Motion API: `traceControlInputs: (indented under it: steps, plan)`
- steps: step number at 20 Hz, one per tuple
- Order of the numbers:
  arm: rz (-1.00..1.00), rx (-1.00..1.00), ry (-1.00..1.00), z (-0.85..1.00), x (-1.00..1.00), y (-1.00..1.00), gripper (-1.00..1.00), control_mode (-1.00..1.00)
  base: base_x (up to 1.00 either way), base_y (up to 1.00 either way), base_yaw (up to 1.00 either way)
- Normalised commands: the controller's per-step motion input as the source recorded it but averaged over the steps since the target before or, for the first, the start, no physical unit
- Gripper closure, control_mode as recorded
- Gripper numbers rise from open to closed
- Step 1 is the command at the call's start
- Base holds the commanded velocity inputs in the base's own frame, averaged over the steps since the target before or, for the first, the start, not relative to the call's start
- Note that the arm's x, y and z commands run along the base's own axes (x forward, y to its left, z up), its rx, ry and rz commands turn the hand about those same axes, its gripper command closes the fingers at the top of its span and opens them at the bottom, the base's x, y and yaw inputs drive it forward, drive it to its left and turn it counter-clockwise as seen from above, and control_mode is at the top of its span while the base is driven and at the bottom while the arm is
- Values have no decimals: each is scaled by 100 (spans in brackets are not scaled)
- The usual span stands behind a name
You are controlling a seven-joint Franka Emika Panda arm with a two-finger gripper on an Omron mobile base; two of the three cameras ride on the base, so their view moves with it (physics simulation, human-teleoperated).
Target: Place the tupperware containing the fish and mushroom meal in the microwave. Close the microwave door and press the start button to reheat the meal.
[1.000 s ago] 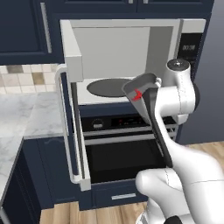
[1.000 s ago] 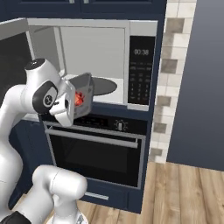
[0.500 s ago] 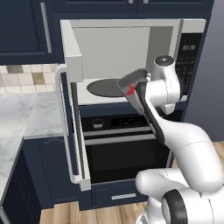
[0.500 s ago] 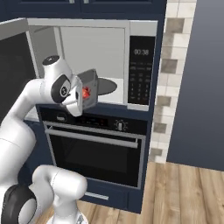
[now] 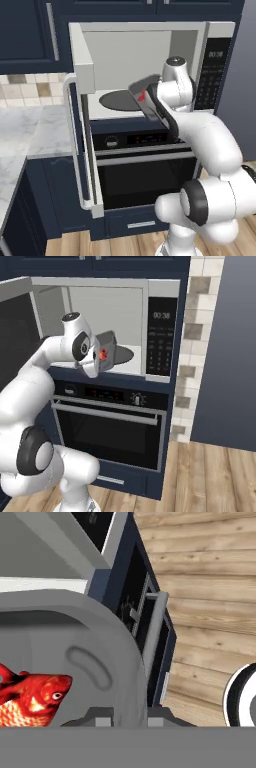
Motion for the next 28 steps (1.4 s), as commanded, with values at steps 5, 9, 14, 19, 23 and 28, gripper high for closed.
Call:
traceControlInputs:
  steps: [5, 9, 14, 19, 23, 28]
  plan:
    - [1, 16, 9, -1, 89, 1, 100, -100, 0, 0, 0]
    - [10, 9, 11, -12, 81, 5, 100, -100, 0, 0, 0]
    - [9, 2, 10, -28, 83, 4, 100, -100, 0, 0, 0]
    - [1, 0, 3, -34, 71, 5, 100, -100, 0, 0, 0]
    - [0, 0, 0, -23, 66, 19, 100, -100, 0, 0, 0]
    - [-7, -7, -10, -10, 19, 39, -100, -100, 0, 0, 0]
